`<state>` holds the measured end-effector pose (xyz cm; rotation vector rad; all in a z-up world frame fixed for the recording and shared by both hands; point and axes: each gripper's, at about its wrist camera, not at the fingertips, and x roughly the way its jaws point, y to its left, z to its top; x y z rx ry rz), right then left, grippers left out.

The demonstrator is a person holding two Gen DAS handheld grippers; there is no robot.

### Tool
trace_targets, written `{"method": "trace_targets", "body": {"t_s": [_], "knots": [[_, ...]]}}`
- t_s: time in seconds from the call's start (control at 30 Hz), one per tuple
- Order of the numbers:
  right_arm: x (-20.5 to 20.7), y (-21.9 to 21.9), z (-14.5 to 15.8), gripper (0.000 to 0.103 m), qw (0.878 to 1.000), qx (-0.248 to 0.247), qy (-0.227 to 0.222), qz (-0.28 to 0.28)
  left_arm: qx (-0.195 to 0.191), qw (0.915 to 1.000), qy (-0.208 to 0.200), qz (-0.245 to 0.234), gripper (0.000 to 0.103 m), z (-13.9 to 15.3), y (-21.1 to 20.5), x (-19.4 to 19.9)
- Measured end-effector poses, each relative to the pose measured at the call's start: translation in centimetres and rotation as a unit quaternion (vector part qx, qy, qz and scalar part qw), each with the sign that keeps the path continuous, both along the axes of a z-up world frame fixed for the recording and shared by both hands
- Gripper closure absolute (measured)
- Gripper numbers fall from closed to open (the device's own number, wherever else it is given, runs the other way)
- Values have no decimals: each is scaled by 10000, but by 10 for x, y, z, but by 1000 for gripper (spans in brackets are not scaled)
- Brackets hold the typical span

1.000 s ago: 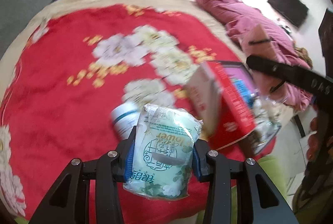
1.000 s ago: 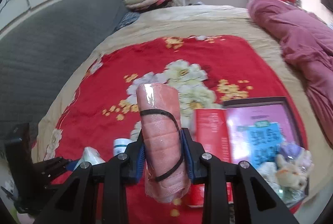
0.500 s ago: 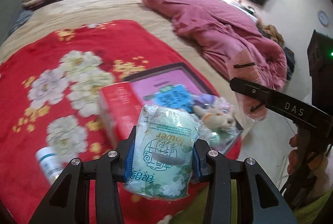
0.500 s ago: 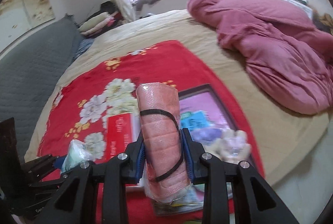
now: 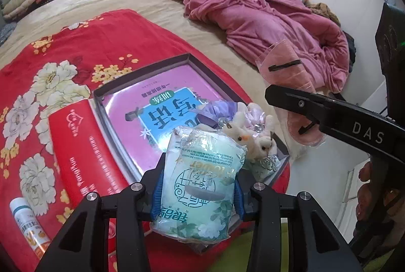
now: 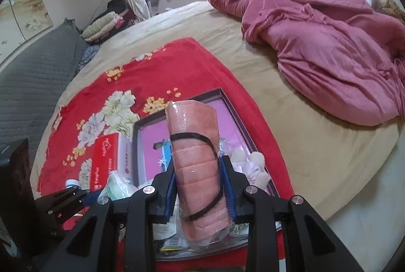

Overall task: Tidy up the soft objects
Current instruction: 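Carry the mask with the right tool while the left carries the pad packet to the tray, then lower the mask into the tray and open the right tool while the left releases the packet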

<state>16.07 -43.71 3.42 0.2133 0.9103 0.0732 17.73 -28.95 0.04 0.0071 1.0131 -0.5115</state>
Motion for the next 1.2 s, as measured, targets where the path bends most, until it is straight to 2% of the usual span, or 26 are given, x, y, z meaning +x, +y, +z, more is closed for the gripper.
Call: {"method": "trace_targets", "body": {"t_s": [0.37, 0.7, 0.87, 0.97, 1.2], "knots": [[24, -7, -34, 69, 9996, -12, 284, 54, 241, 9996, 112, -30, 58, -26, -17, 13], [40, -1, -54, 64, 9982, -146, 554, 160, 313, 9994, 174, -36, 58, -35, -17, 20], [42, 1, -56, 33, 9983, -158, 523, 205, 318, 9993, 214, -7, 58, -39, -16, 23], [39, 4, -51, 28, 9988, -136, 397, 252, 316, 9992, 229, 5, 57, -40, -16, 24], [34, -1, -35, 27, 9996, 57, 145, 238, 282, 9993, 243, 29, 53, -41, -17, 27]]}}
